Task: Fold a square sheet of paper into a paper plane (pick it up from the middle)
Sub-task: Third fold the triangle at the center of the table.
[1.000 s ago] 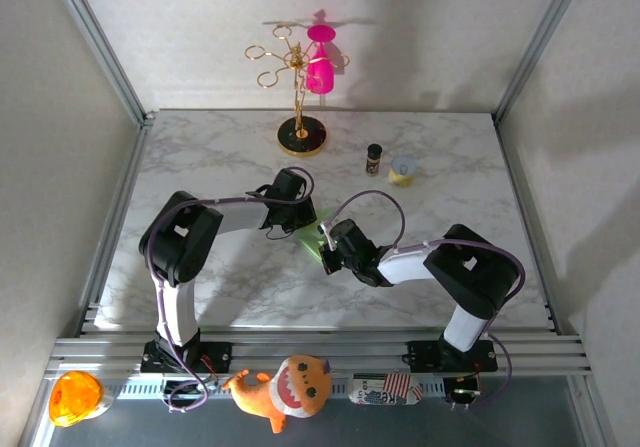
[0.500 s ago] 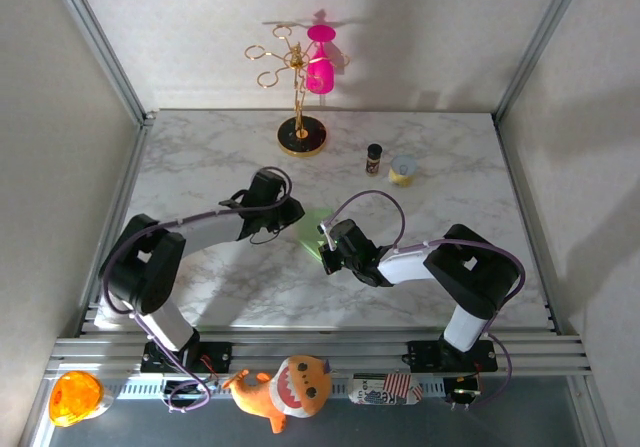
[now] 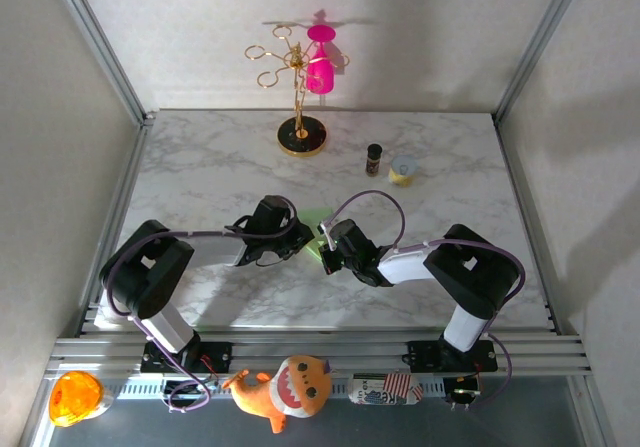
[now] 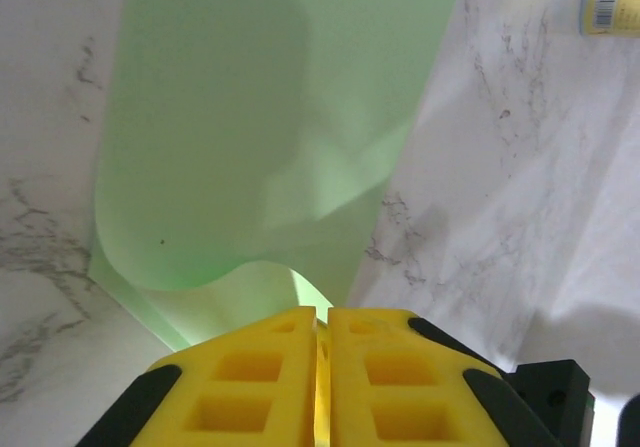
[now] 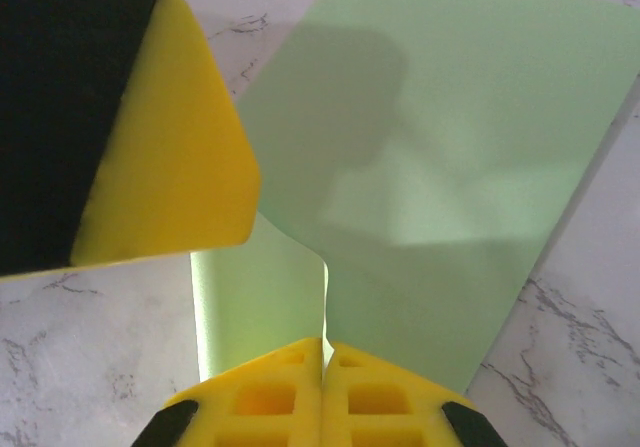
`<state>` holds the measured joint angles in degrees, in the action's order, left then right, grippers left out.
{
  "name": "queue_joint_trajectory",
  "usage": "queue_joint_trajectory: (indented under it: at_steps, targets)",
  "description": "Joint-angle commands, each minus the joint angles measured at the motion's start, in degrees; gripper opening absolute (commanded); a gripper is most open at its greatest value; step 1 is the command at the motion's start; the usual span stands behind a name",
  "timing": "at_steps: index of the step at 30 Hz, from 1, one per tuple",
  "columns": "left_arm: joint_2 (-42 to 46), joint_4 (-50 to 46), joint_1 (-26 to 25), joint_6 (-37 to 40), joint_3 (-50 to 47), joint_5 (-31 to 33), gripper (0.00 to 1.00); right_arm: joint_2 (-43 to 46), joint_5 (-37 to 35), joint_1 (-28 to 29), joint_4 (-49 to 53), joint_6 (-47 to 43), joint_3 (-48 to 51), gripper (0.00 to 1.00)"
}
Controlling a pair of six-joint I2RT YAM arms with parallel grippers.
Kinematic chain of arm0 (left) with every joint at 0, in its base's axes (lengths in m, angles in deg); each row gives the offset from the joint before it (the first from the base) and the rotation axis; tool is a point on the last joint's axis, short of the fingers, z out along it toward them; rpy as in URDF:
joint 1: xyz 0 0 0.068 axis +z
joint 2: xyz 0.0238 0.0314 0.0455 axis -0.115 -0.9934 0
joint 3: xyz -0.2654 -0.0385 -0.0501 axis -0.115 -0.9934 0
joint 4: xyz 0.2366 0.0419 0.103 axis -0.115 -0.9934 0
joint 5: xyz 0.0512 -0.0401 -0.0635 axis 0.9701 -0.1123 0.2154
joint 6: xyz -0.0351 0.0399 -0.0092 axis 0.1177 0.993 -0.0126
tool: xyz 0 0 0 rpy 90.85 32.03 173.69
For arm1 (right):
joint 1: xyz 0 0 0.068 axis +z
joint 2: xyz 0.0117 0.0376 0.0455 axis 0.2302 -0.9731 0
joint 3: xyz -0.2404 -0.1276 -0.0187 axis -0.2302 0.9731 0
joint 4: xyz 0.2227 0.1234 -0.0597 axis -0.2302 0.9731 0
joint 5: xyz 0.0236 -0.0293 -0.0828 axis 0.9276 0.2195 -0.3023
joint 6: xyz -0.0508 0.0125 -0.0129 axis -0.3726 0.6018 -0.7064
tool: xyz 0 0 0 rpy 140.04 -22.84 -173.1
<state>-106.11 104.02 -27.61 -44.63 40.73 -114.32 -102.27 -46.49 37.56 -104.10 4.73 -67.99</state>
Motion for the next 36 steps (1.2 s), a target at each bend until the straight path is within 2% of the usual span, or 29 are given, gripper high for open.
queue_joint_trajectory:
  at_steps: [1,36]
  targets:
    - [-1.1,4.8,-0.9,-2.5,-1.3,-1.6,0.10,-1.2,0.8,-0.3,2.9,0.1,-0.6,0.05]
    - [-5.2,3.8,-1.1,-1.0,-2.0,-0.5,0.09,-1.7,0.8,-0.3,3.6,-0.1,-1.0,0.05]
